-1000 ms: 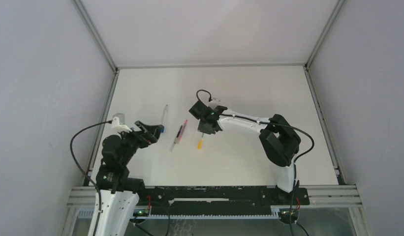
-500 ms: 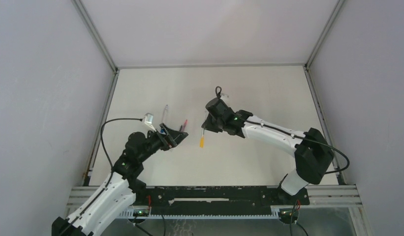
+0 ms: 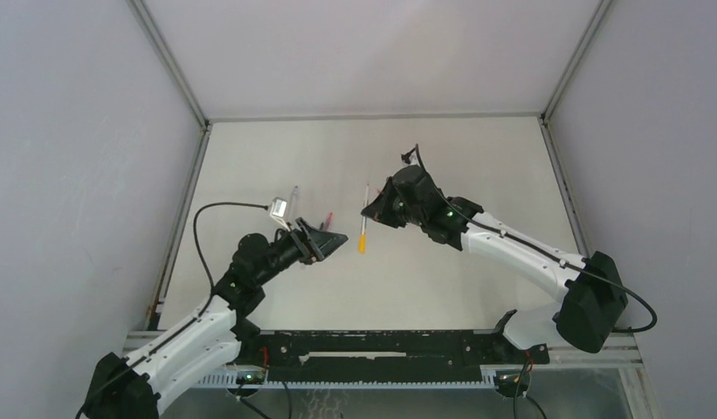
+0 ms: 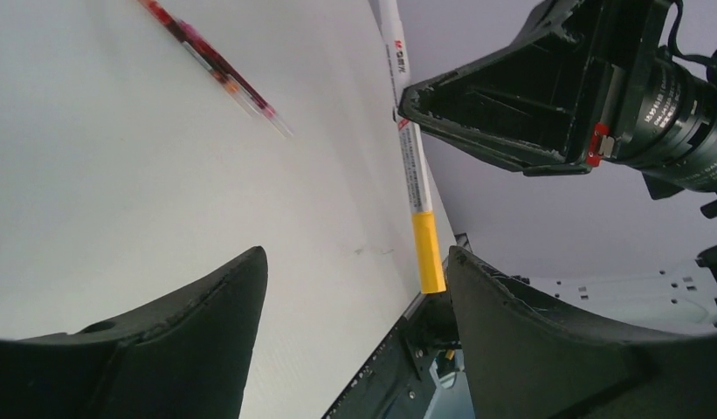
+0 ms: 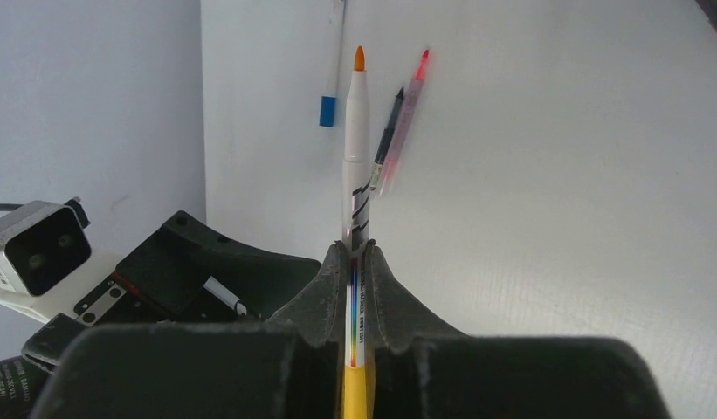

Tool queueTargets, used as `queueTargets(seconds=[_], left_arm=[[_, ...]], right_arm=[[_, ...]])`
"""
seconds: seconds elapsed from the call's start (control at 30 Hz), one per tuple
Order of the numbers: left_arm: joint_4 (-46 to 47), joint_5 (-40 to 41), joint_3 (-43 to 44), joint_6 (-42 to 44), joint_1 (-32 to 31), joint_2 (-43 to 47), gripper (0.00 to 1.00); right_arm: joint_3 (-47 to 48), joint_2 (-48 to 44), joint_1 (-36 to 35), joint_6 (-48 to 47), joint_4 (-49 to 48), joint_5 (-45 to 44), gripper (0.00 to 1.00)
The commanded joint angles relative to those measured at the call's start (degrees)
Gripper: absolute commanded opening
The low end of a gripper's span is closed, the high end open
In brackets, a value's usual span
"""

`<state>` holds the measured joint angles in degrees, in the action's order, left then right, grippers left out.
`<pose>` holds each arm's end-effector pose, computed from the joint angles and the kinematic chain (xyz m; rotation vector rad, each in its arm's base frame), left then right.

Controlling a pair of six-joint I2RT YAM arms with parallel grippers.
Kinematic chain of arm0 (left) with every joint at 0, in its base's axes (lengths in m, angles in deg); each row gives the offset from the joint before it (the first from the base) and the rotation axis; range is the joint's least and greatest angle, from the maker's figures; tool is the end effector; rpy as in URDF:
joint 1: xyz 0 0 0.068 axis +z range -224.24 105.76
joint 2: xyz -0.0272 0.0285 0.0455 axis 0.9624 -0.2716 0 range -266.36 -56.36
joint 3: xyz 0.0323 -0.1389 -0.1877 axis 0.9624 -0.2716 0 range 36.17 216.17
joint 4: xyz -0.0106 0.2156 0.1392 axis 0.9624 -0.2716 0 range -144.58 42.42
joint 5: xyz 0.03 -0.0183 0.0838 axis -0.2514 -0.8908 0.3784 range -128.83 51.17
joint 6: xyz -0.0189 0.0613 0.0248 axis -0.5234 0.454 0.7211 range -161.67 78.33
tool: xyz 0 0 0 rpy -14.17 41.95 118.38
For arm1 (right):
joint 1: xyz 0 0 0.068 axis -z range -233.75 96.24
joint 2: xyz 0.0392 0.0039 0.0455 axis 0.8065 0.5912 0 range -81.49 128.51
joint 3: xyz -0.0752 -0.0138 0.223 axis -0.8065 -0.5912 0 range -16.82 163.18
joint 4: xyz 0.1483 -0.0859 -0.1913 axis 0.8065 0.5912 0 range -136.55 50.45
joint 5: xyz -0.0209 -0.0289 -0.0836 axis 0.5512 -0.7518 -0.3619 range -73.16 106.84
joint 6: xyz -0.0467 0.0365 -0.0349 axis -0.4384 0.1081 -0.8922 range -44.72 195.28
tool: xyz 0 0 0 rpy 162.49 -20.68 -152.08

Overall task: Insert the pens into the pen caps
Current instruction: Adjust the pen.

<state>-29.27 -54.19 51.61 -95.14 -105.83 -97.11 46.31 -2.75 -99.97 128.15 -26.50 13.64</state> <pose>0.1785 -0.1271 0.1967 -0.1355 1.8720 -1.2996 0.2296 0.2350 0.2523 0.1695 2.3371 0.8727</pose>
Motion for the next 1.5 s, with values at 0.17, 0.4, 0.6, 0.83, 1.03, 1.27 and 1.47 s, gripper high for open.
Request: queueTargets(seconds=[0.17, 0.4, 0.6, 0.83, 1.03, 1.27, 1.47], left_arm=[[9.1, -0.2, 5.8, 0.9, -6.0, -4.0, 0.78], [10.3, -0.1, 8.0, 1.0, -7.2, -6.4, 0.72], [11.0, -0.4, 8.8, 1.4, -8.1, -8.6, 0.65], [12.9, -0.7, 8.9, 0.9, -8.4, -9.9, 0.52], [13.4, -0.7, 9.2, 0.8, -8.5, -10.6, 0.44], [14.0, -0.3, 9.2, 0.5, -8.5, -10.7, 0.4], [14.1, -0.1, 9.2, 0.5, -8.5, -10.7, 0.34]], right_arm=[[0.1, -2.7, -0.5, -0.1, -3.1, 2.0, 0.0], [0.1, -2.2, -1.5, -0.1, -4.0, 2.6, 0.0], [0.1, -2.4, -2.3, 0.3, -4.8, 4.3, 0.0], [0.1, -2.7, -3.2, 0.6, -5.2, 4.7, 0.0], [0.1, -3.1, -3.8, 0.2, -4.9, 4.8, 0.0], [0.1, -3.9, -5.0, -0.4, -4.6, 4.4, 0.0], [0.1, -4.3, -6.3, -0.9, -3.5, 3.2, 0.0]])
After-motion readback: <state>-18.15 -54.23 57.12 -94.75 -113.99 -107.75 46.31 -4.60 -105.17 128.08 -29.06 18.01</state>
